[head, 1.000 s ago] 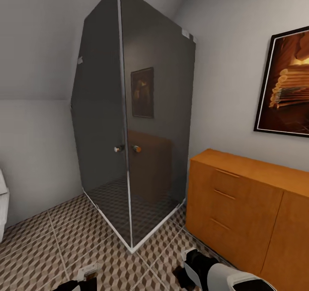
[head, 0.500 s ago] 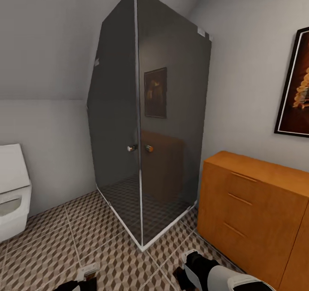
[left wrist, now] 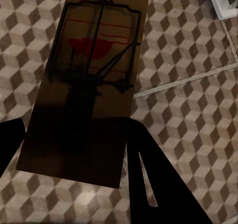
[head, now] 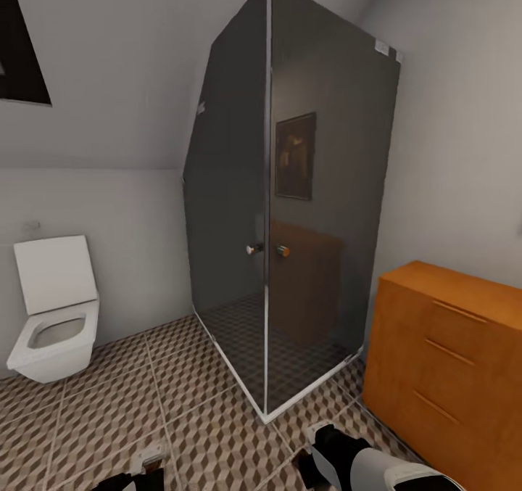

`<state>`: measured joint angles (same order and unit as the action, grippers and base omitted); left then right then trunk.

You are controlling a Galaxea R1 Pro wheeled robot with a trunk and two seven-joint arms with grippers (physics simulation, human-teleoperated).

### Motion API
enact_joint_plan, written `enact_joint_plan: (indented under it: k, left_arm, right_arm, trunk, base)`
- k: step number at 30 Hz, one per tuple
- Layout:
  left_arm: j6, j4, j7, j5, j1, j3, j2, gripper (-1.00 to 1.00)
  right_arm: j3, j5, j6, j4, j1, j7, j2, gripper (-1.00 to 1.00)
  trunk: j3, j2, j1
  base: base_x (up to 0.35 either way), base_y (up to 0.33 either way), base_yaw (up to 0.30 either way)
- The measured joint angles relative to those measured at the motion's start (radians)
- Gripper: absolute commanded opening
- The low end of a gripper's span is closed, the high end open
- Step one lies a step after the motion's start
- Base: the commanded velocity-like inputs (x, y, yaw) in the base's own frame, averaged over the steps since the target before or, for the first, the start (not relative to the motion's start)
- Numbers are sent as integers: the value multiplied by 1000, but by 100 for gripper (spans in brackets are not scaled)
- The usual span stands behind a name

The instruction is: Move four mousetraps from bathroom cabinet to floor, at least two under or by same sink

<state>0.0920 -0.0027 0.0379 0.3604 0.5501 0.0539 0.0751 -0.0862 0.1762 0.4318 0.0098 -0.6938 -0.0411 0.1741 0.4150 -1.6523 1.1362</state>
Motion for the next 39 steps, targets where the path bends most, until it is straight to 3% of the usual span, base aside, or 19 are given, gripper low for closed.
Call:
enact_joint_plan:
  k: [39]
  left_arm:
    - [-1,0,0,0,0,0,-2,-100]
  right_arm:
    - [0,-5,-52,0,0,-1,0,-100]
  trunk:
    - [0,0,0]
  base:
    - [0,0,273]
